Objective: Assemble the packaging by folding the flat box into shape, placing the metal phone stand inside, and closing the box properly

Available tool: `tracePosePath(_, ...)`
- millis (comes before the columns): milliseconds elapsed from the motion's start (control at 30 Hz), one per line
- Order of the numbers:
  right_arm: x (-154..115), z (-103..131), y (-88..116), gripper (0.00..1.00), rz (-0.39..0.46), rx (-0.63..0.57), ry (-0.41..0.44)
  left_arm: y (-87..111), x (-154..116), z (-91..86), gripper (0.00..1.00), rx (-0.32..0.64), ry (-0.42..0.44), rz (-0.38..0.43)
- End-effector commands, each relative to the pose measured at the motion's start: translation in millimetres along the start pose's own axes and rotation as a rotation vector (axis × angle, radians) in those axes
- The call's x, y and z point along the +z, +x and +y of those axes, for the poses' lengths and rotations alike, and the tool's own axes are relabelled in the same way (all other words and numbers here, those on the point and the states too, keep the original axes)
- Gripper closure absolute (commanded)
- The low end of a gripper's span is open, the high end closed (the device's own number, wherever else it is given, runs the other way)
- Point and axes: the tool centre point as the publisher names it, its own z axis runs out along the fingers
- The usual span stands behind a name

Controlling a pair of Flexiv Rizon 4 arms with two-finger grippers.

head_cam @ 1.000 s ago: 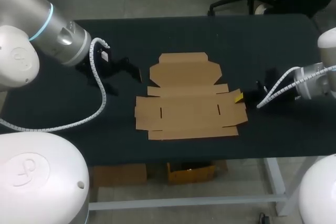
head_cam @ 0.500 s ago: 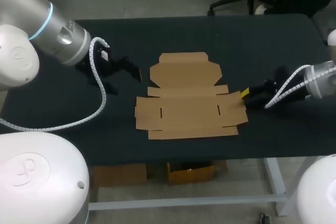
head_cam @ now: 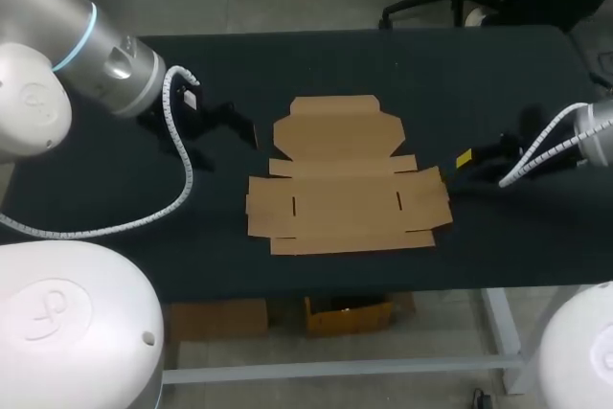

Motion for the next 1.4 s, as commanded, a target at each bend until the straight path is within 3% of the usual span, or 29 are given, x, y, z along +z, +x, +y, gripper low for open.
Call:
tracePosePath(33, -13.2, 2.8, 6.5, 0.62, -0.015, -0.026, -0.004, 1.9, -3.3, -1.8, 0.0, 0.007, -0.004, -0.012)
tracePosePath(133, -19.9, 8.5, 9.1, 0.66, -0.03, -0.069, -0.028, 1.7, -5.4, -3.1, 0.0, 0.018, -0.007, -0.013)
tracePosePath(200, -23.2, 13.0, 8.5, 0.73, -0.026, -0.091, -0.038, 0.7, -6.6, -4.8, 0.0, 0.025, -0.01, -0.008)
tracePosePath(233, -24.4, 14.5, 8.1, 0.78, -0.039, -0.097, -0.045, 0.3, -6.9, -5.5, 0.0, 0.025, -0.01, -0.007)
tracePosePath(300, -26.2, 17.4, 7.8, 0.99, -0.047, -0.11, -0.052, -0.9, -7.1, -7.2, 0.0, 0.028, -0.013, -0.003)
tracePosePath(400, -28.2, 21.7, 7.4, 1.0, -0.058, -0.135, -0.056, -2.4, -7.6, -9.0, 0.02, 0.032, -0.012, -0.002)
tracePosePath(433, -28.9, 23.9, 7.4, 1.0, -0.061, -0.147, -0.061, -2.9, -8.1, -9.7, 0.22, 0.035, -0.01, -0.001)
tracePosePath(500, -29.9, 27.9, 8.1, 1.0, -0.068, -0.169, -0.062, -3.3, -8.6, -10.4, 0.8, 0.042, -0.002, -0.002)
tracePosePath(533, -30.6, 29.8, 8.8, 1.0, -0.073, -0.178, -0.065, -3.6, -9.0, -10.9, 1.0, 0.045, 0.001, -0.002)
tracePosePath(833, -33.6, 48.1, 14.9, 1.0, -0.099, -0.265, -0.083, -5.1, -6.9, -21.4, 1.0, 0.087, 0.02, -0.043)
tracePosePath(1067, -30.6, 59.7, 14.1, 1.0, -0.141, -0.23, -0.051, -4.5, -6.2, -26.0, 1.0, 0.114, 0.014, -0.068)
tracePosePath(1400, -37.8, 55.8, 22.7, 1.0, -0.219, -0.137, 0.039, -4.8, -11.5, -22.4, 1.0, 0.136, 0.008, -0.129)
